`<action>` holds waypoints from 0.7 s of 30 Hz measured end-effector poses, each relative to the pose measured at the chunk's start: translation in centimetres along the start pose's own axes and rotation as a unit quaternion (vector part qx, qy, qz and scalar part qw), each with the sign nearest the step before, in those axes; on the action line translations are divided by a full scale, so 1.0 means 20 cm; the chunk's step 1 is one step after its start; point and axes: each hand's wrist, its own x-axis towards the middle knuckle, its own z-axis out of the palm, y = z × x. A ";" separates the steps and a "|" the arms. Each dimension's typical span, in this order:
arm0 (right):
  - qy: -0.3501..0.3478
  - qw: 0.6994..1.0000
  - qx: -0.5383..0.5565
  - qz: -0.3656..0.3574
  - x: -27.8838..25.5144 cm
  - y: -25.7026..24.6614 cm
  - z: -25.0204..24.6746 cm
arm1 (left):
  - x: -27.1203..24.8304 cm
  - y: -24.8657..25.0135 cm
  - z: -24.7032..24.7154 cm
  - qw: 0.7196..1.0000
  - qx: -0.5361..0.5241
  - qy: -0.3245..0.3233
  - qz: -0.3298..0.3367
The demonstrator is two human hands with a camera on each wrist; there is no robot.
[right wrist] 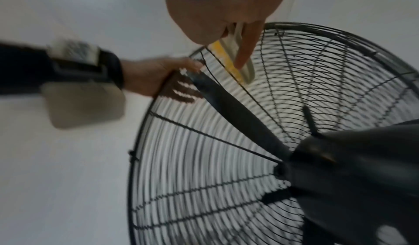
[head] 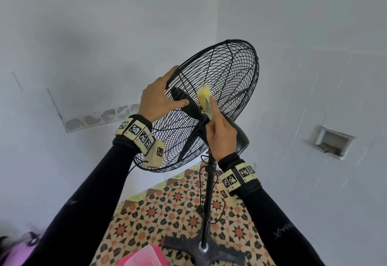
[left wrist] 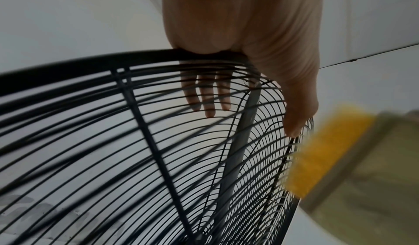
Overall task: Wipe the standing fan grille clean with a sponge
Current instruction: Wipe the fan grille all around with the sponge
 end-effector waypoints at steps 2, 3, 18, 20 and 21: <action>0.019 1.000 0.017 -0.010 -0.02 -0.01 0.03 | 0.00 -0.01 0.00 1.000 0.000 0.002 0.000; 0.006 1.000 0.019 -0.002 -0.03 0.00 0.05 | 0.00 -0.01 0.00 1.000 -0.002 0.001 0.000; -0.045 0.979 0.043 0.192 -0.10 0.13 0.21 | -0.01 0.00 -0.01 1.000 -0.024 -0.003 -0.003; -0.065 0.976 0.036 0.202 -0.09 0.15 0.22 | 0.00 0.00 -0.01 1.000 -0.023 -0.006 -0.007; -0.065 0.976 0.038 0.202 -0.09 0.16 0.23 | -0.01 0.01 -0.01 1.000 -0.021 -0.007 -0.007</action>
